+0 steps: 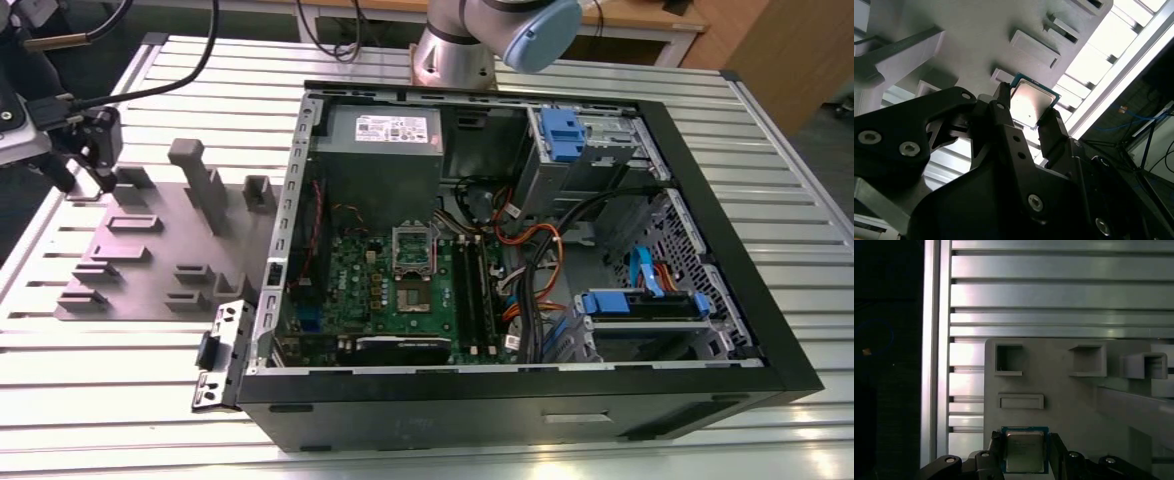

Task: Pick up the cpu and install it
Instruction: 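Pick up the cpu and move it towards the insertion slot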

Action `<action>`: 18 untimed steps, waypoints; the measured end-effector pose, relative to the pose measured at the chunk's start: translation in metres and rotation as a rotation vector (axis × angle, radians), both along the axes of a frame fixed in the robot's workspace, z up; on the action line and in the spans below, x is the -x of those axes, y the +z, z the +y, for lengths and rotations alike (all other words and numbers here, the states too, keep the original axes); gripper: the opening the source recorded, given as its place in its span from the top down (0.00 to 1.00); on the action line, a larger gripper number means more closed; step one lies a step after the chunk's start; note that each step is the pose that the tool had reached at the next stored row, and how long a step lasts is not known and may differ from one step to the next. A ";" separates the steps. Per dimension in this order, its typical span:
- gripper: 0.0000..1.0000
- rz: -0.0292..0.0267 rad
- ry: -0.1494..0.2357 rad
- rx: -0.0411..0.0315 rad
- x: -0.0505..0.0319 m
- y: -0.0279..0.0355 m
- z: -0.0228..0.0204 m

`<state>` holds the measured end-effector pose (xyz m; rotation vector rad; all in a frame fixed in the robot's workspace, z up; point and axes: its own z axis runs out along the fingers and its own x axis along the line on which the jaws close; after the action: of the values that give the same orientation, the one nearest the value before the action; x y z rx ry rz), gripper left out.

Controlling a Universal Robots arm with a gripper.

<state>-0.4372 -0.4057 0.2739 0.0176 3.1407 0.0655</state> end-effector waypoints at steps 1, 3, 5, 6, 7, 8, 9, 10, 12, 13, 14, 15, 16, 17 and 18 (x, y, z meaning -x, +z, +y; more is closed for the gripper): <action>0.53 0.0000 0.000 0.0000 0.0000 0.0006 0.0000; 0.53 -0.0002 0.000 -0.0001 0.0000 0.0015 0.0000; 0.53 -0.0003 0.000 -0.0002 0.0000 0.0020 0.0000; 0.53 0.0000 0.000 0.0000 0.0000 0.0024 0.0000; 0.53 -0.0001 0.000 -0.0001 0.0000 0.0024 0.0000; 0.53 -0.0002 0.000 -0.0001 0.0000 0.0025 0.0000; 0.53 -0.0001 0.000 0.0000 0.0000 0.0027 0.0000; 0.53 0.0000 0.000 0.0000 0.0000 0.0029 0.0000; 0.53 -0.0001 0.000 0.0000 0.0000 0.0033 0.0000; 0.53 0.0000 0.000 0.0000 0.0000 0.0036 0.0000; 0.53 -0.0001 0.000 0.0000 0.0000 0.0037 0.0000; 0.53 -0.0001 0.000 0.0000 0.0000 0.0038 0.0000; 0.53 -0.0001 0.000 0.0000 0.0000 0.0040 0.0000; 0.53 -0.0001 0.000 0.0000 0.0000 0.0041 0.0000; 0.53 -0.0001 0.000 0.0000 0.0000 0.0051 0.0000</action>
<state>-0.4372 -0.4058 0.2790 0.0176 3.1406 0.0656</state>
